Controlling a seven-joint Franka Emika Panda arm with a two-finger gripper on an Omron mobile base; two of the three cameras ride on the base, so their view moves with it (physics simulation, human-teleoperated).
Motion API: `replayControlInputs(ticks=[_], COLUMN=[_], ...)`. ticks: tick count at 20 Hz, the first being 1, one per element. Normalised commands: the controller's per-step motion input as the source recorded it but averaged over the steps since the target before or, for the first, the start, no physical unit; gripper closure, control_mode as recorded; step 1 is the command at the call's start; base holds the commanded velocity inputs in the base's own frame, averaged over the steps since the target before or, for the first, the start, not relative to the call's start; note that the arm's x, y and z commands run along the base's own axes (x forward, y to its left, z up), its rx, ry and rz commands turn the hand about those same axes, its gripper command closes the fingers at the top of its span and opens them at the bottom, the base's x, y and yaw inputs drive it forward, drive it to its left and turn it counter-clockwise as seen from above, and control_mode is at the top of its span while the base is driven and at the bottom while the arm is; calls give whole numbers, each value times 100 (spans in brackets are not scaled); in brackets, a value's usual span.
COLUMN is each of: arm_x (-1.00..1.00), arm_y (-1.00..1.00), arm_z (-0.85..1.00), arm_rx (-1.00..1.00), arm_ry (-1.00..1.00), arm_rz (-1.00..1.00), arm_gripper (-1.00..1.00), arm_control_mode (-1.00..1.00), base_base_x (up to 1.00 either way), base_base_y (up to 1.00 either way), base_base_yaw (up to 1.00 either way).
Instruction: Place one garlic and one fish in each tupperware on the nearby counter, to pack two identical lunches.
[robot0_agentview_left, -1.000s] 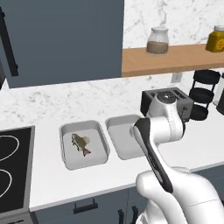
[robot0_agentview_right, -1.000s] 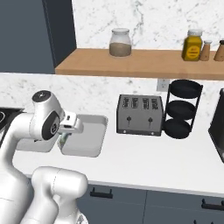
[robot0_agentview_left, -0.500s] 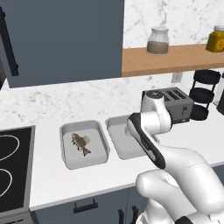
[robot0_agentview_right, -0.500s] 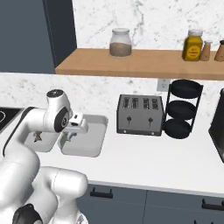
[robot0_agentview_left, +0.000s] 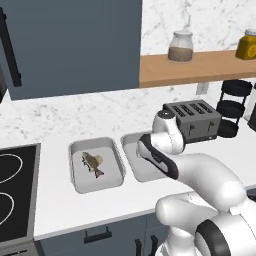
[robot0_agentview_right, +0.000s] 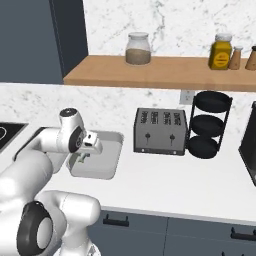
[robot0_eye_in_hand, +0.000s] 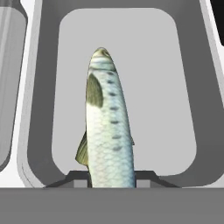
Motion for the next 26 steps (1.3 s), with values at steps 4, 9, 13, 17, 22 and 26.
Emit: replayControlInputs(ticks=[4,9,13,17,22,26], arm_x=[32,41,48,49,34,23], arm_y=[11,0,0,0,0,0], arm_z=[-32,-25,-21,-20,-25,-32], arm_rx=[0,0,0,0,0,0], arm_ry=[0,0,0,0,0,0], arm_rz=[0,0,0,0,0,0], arm_gripper=[100,100,100,100,100,100], arm_control_mode=[-100,-100,-100,-100,-100,-100], base_base_x=[0,0,0,0,0,0], base_base_y=[0,0,0,0,0,0], base_base_yaw=[0,0,0,0,0,0])
